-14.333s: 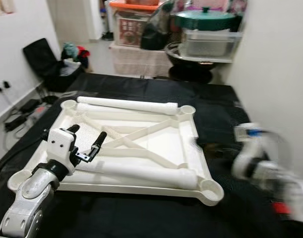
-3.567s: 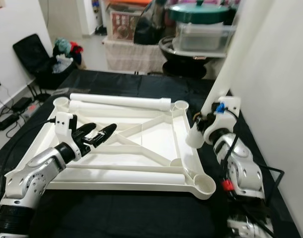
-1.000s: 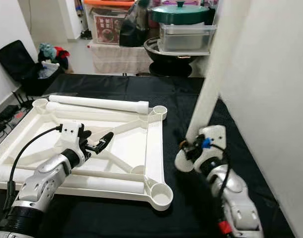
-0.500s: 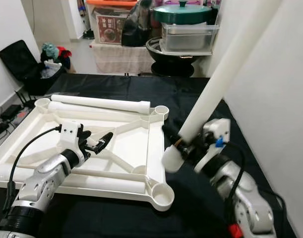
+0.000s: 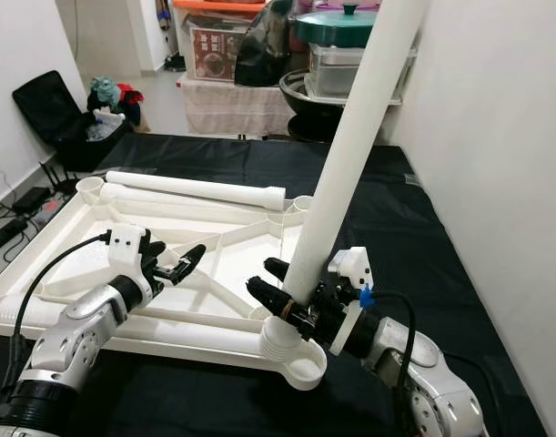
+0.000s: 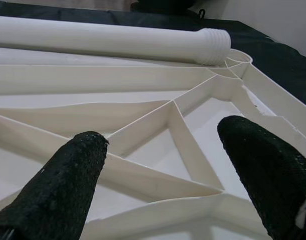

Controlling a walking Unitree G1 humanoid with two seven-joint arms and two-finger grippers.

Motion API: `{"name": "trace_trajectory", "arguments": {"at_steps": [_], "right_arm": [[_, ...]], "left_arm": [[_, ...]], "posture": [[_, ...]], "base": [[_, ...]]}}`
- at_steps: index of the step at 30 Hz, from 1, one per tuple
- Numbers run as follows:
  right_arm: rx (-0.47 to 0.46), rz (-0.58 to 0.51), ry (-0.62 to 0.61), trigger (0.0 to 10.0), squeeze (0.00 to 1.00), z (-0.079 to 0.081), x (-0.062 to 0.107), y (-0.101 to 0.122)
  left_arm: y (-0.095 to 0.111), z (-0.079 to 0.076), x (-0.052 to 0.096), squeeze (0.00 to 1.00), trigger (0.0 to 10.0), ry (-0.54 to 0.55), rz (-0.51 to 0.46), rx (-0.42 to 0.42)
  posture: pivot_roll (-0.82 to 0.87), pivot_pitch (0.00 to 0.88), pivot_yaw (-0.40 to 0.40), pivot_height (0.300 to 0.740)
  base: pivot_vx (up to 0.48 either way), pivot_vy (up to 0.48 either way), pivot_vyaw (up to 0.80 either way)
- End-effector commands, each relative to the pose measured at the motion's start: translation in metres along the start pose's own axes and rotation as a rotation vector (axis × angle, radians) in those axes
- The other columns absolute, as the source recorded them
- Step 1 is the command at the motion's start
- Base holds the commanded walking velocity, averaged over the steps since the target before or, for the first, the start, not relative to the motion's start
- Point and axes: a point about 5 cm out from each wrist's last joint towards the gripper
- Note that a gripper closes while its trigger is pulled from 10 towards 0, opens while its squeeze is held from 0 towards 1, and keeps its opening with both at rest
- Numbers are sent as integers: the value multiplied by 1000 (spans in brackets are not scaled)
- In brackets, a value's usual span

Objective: Building children table

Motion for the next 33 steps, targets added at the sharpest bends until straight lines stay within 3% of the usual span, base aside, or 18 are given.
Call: {"name": "trace_trajectory", "arguments": {"at_steps": [1, 15, 21, 33], "right_arm": [[24, 1, 6, 0, 0, -2, 1, 1], [-20, 64, -27, 0, 0, 9, 25, -22], [-18, 83, -72, 0, 0, 3, 32, -30], [-18, 82, -118, 0, 0, -3, 31, -38]], "left_arm": [[-1, 3, 4, 0, 10000, 10, 8, -10], [-5, -1, 3, 0, 10000, -12, 26, 0], [-5, -4, 1, 0, 10000, -24, 29, 0], [-6, -5, 2, 0, 10000, -30, 30, 2]], "posture": [[34, 0, -34, 740], [20, 0, -19, 740], [15, 0, -14, 740], [27, 0, -18, 740]], "base": [[0, 0, 0], [0, 0, 0], [0, 0, 0], [0, 0, 0]]}}
Point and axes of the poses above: a point about 5 cm out from each wrist's last joint towards the gripper, its own x axis pointing back from the gripper into the wrist, its own y axis along the axis of the wrist's last joint, z = x × y, and after that the axes turned 12 degrees about x, right-handed
